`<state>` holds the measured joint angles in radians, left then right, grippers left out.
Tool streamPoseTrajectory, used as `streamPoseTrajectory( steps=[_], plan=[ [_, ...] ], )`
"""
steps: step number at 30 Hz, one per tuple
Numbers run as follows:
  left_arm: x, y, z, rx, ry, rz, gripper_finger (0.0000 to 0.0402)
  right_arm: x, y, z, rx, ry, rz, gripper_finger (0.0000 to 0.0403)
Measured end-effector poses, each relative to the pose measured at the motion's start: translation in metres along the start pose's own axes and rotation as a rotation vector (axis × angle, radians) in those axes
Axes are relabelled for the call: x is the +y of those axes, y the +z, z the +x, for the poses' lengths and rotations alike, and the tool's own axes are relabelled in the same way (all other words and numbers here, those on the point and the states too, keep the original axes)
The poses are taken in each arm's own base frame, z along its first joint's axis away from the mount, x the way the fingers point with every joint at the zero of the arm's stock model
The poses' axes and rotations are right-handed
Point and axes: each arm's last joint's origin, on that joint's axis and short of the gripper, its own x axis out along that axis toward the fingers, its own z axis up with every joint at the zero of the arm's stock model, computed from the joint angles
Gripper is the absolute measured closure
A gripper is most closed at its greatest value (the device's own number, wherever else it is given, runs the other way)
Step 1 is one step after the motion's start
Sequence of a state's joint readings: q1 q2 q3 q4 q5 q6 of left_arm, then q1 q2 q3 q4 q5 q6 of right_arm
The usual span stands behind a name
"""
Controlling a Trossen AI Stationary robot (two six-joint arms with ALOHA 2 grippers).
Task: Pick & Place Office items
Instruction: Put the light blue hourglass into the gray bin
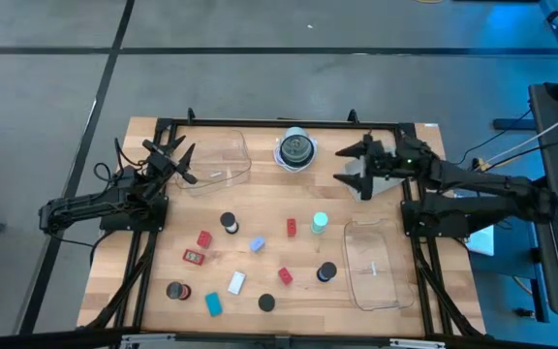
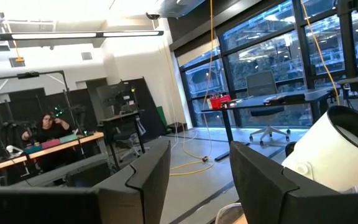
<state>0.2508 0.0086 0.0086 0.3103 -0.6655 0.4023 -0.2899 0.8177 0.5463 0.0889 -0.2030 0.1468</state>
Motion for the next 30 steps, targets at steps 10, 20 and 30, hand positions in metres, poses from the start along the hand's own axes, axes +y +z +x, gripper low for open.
streamPoseTrajectory(
  steps=[10, 20, 30],
  plan=[
    [0.000, 0.000, 0.000, 0.000, 0.000, -0.044, 0.0238, 0.003, -0.006, 0.026, 0.034, 0.050, -0.126, 0.0029],
    [0.000, 0.000, 0.000, 0.000, 0.000, -0.052, 0.0239, 0.013, -0.034, 0.030, 0.298, 0.091, -0.005, 0.0029],
    [-0.001, -0.001, 0.000, 0.013, -0.004, -0.041, 0.0240, 0.036, -0.061, 0.050, 0.438, 0.191, -0.191, 0.0029]
  ],
)
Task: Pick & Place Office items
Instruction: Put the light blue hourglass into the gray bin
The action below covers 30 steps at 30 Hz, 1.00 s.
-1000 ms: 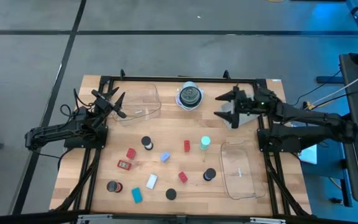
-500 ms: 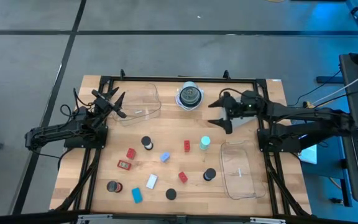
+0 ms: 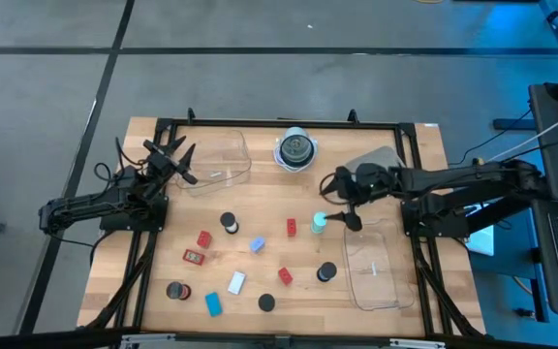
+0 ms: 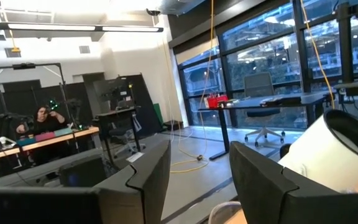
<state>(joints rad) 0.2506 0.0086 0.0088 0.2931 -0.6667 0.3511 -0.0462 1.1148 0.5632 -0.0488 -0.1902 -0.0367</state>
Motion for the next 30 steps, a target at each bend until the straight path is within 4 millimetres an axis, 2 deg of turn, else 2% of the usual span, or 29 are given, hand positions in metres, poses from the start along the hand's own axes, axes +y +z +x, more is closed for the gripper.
streamPoseTrajectory(
  steps=[14, 22, 26, 30],
  plan=[
    [0.003, -0.002, 0.000, 0.045, 0.097, 0.009, 0.0239, 0.010, -0.015, 0.031, 0.151, 0.064, 0.021, 0.0029],
    [0.003, -0.002, 0.000, 0.045, 0.097, 0.010, 0.0240, 0.011, 0.003, 0.047, 0.294, 0.074, 0.022, 0.0029],
    [0.003, -0.002, 0.000, 0.046, 0.097, 0.010, 0.0239, 0.010, 0.004, 0.053, 0.398, 0.057, 0.031, 0.0029],
    [0.003, -0.002, 0.000, 0.046, 0.097, 0.010, 0.0238, 0.008, 0.008, 0.058, 0.400, 0.040, 0.019, 0.0030]
  ],
)
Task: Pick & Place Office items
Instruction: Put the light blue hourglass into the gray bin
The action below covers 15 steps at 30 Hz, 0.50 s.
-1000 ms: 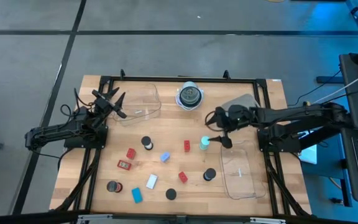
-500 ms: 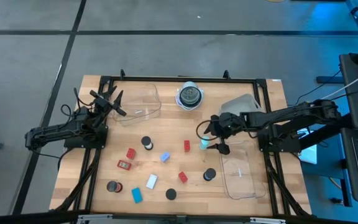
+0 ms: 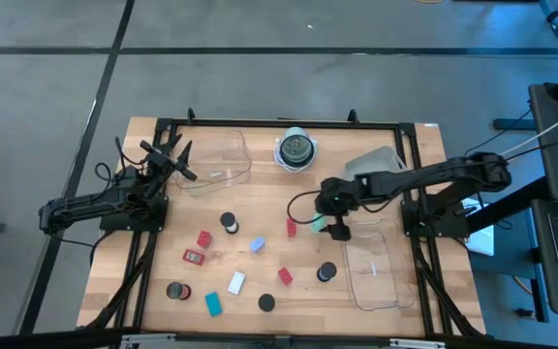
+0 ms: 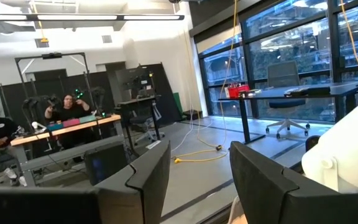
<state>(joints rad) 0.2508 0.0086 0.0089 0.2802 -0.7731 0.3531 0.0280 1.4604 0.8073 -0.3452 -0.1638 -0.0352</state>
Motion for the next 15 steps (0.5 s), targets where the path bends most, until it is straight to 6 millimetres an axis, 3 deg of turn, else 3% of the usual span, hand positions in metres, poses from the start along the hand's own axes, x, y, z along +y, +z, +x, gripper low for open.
streamPoseTrajectory(
  steps=[6, 15],
  plan=[
    [0.0001, -0.0001, 0.0000, 0.002, 0.004, 0.000, 0.0240, -0.0003, 0.0004, 0.0006, 0.003, -0.007, -0.006, 0.0057],
    [0.0011, -0.0006, 0.0000, 0.016, 0.041, 0.001, 0.0239, -0.0006, 0.0004, 0.0006, 0.003, -0.018, -0.005, 0.0150]
  ],
)
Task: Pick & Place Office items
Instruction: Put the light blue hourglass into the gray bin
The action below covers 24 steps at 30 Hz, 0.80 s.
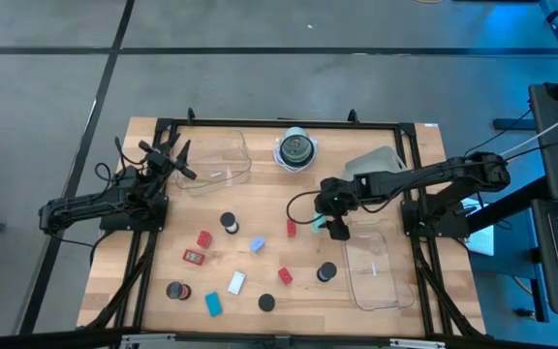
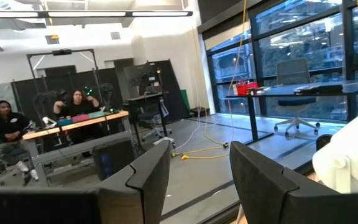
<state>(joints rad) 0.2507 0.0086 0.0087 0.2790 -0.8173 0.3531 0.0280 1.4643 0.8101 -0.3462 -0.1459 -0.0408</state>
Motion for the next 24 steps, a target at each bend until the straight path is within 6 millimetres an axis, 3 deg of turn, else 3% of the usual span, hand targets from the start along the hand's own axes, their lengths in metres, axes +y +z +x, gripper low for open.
streamPoseTrajectory(
  steps=[5, 16, 24],
  plan=[
    [0.000, 0.000, 0.000, 0.000, 0.001, 0.000, 0.0240, 0.000, 0.000, 0.000, 0.000, 0.000, 0.003, 0.0203],
    [0.000, 0.000, 0.000, 0.003, 0.000, 0.021, 0.0240, 0.000, 0.001, -0.003, -0.015, -0.003, 0.055, 0.0186],
    [0.000, -0.001, 0.000, 0.009, -0.003, 0.028, 0.0242, -0.003, 0.001, -0.022, -0.047, -0.153, 0.095, 0.0203]
  ],
)
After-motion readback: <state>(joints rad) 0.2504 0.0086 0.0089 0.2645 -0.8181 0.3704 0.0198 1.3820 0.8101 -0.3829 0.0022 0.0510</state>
